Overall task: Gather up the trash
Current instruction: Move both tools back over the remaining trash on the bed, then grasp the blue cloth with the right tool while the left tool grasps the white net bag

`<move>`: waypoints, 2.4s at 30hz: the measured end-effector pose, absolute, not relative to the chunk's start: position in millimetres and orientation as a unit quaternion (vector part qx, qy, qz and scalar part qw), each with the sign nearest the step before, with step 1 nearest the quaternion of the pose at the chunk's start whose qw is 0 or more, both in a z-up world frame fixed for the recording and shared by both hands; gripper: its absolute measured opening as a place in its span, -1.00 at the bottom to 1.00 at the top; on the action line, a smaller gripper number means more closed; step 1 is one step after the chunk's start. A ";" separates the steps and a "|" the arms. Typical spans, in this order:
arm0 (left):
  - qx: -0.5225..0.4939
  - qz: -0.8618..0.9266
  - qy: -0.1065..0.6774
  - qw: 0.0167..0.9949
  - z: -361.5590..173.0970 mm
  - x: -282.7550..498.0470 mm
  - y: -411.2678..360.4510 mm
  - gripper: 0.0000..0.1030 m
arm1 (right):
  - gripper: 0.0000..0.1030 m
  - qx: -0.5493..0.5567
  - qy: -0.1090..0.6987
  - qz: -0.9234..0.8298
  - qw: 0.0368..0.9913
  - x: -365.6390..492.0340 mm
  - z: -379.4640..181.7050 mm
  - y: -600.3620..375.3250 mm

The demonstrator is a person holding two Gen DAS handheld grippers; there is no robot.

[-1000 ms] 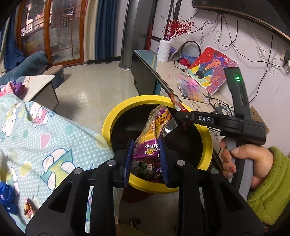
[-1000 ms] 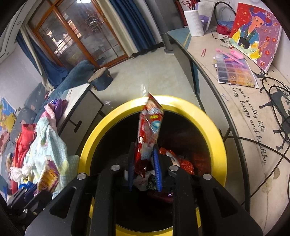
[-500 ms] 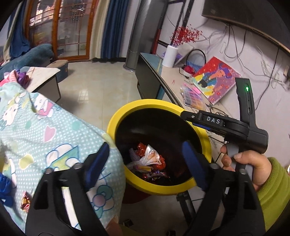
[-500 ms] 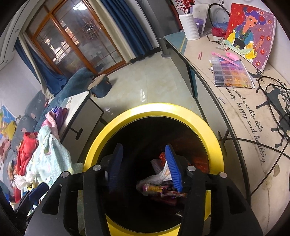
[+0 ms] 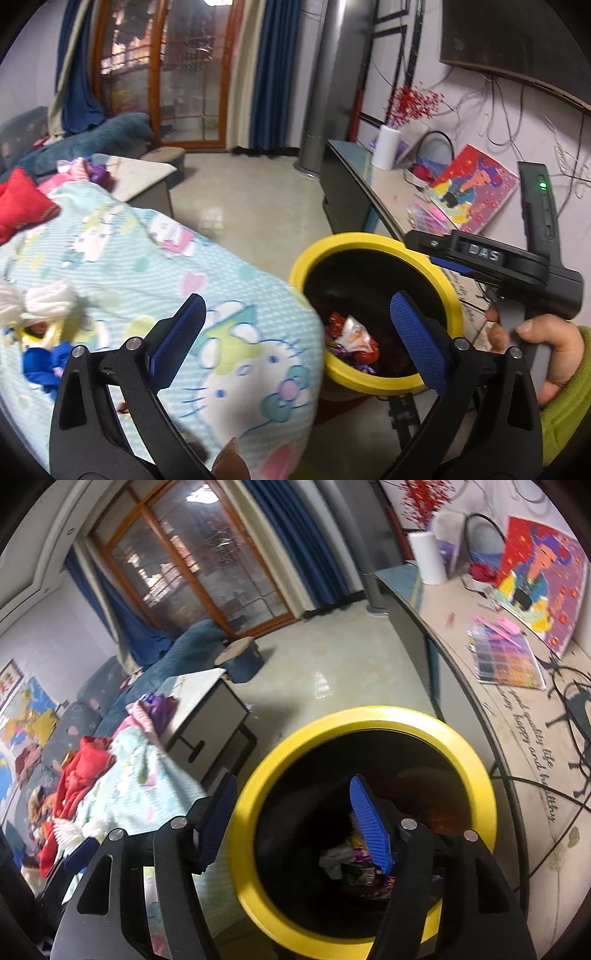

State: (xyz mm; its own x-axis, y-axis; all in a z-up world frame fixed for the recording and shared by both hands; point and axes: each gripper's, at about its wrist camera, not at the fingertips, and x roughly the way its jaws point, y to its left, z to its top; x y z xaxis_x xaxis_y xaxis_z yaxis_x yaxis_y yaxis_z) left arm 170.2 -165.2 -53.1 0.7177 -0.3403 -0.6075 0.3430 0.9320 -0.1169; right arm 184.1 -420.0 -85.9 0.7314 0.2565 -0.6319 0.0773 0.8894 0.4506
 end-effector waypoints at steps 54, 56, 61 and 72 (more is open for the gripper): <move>-0.117 0.099 0.233 0.960 -25.6 137.9 68.7 0.78 | 0.23 -0.006 0.366 0.331 0.870 132.3 -54.7 -167.5; -0.125 0.104 0.235 0.958 -28.1 138.0 76.5 0.78 | 0.23 -0.014 0.372 0.344 0.862 131.5 -58.8 -154.8; -0.140 0.102 0.241 0.955 -33.7 139.4 88.2 0.78 | 0.22 -0.034 0.390 0.358 0.848 138.7 -70.0 -127.4; -0.194 0.075 0.256 0.944 -53.2 151.1 103.5 0.74 | -0.61 -0.054 0.432 0.382 0.815 144.2 -94.4 -98.5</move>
